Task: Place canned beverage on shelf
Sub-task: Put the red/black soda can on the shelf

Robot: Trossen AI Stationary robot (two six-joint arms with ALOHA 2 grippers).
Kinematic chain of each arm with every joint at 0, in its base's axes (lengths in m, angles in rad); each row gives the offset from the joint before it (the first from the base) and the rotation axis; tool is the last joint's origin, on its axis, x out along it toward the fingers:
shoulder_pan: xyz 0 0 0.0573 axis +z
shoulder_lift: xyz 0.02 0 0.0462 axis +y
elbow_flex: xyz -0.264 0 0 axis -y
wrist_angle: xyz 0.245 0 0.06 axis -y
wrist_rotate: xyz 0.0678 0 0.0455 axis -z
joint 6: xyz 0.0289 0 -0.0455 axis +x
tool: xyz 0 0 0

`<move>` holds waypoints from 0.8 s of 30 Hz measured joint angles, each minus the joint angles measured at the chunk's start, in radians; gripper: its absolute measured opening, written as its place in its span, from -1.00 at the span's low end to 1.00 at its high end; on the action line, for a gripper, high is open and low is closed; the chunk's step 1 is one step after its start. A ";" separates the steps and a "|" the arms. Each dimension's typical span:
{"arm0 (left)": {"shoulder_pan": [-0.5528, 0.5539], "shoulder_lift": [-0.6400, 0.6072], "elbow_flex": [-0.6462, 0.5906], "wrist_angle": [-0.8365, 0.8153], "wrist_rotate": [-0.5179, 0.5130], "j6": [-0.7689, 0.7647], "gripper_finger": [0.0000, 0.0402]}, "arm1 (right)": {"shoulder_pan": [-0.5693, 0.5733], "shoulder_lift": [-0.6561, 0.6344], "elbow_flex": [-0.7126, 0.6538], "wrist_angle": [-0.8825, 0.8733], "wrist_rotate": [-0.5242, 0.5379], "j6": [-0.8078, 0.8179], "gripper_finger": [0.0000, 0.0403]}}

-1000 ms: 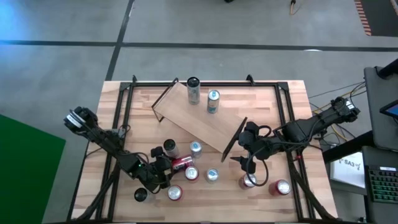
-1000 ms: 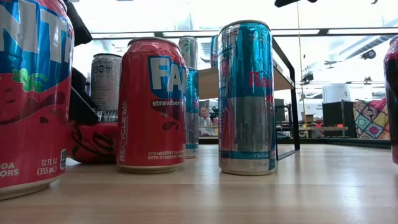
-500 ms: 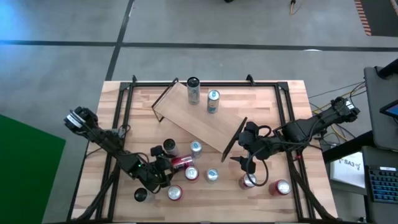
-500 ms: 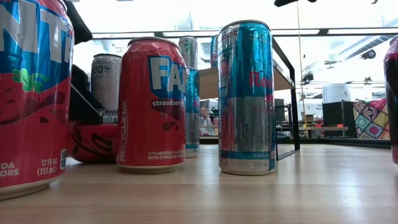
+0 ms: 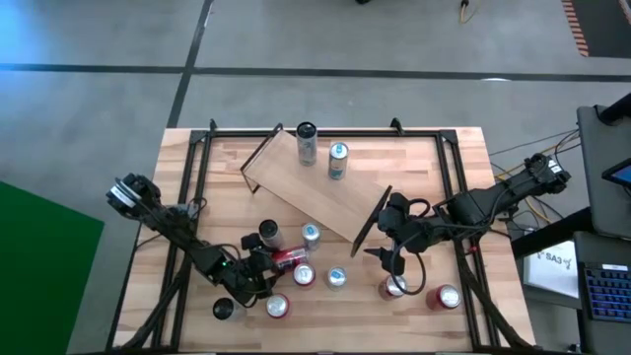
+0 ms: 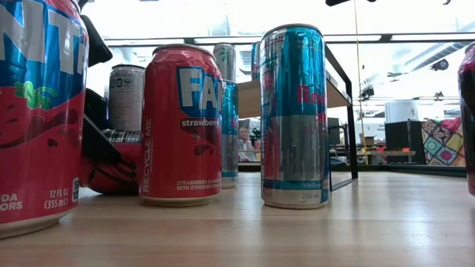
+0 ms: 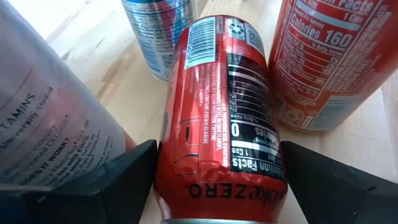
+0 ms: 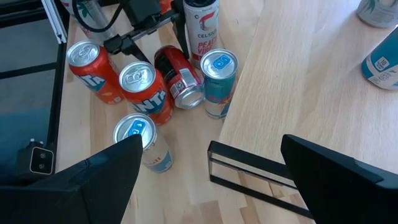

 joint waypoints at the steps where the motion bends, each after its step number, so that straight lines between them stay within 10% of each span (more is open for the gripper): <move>1: 0.000 0.000 0.000 0.000 -0.001 0.000 0.60 | 0.000 0.000 0.000 0.000 0.000 0.000 0.85; 24: -0.009 -0.119 0.049 -0.202 0.003 0.010 0.41 | 0.000 0.000 0.000 0.003 0.000 -0.013 0.85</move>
